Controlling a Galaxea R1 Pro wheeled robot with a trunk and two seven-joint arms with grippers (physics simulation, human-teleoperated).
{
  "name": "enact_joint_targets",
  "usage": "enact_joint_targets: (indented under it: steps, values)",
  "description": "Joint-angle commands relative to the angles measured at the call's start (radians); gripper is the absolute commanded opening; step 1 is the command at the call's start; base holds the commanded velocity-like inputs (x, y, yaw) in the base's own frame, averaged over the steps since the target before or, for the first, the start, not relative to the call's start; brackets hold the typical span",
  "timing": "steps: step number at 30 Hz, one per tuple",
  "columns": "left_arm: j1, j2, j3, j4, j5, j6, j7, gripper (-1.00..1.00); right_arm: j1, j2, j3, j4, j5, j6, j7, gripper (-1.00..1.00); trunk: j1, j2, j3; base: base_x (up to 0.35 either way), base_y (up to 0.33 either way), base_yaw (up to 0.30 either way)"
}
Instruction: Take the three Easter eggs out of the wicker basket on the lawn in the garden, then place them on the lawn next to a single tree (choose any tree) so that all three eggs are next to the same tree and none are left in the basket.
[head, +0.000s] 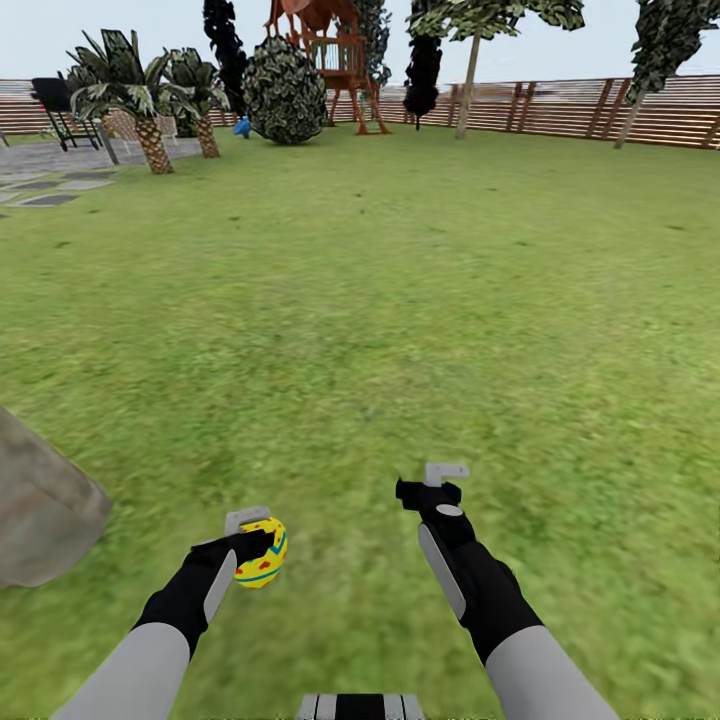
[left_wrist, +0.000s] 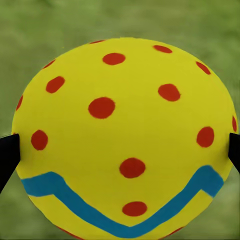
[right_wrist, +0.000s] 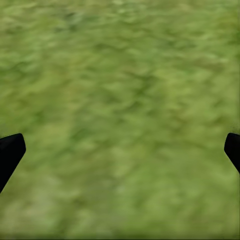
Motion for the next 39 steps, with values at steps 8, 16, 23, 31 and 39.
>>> enact_joint_targets:
  steps: [8,16,23,31,39]
  values:
    - [0.0,-0.001,0.004,-0.002,0.0,0.006,0.002,-1.0,-0.001,-0.001,0.003,-0.001,-0.01,0.003,-0.009,1.0,0.003,-0.002,-0.032,0.0,0.0,0.0]
    - [0.0,-0.001,0.004,-0.002,0.0,0.006,0.001,-1.0,0.0,-0.001,0.003,-0.001,-0.01,0.003,-0.01,1.0,0.007,-0.004,-0.063,0.0,0.0,0.0]
    - [0.0,-0.001,0.004,-0.002,0.0,0.005,0.001,-1.0,0.0,-0.001,0.003,-0.001,-0.01,0.003,-0.009,1.0,0.01,-0.006,-0.09,0.0,0.0,0.0]
    - [0.0,-0.001,0.004,-0.002,0.0,0.004,0.0,-1.0,-0.001,-0.001,0.003,-0.001,-0.01,0.003,-0.009,1.0,0.014,-0.008,-0.121,0.0,0.0,0.0]
    - [0.0,-0.001,0.004,-0.002,0.0,0.004,0.0,-1.0,-0.001,-0.001,0.002,-0.001,-0.01,0.003,-0.009,1.0,0.017,-0.01,-0.152,0.0,0.0,0.0]
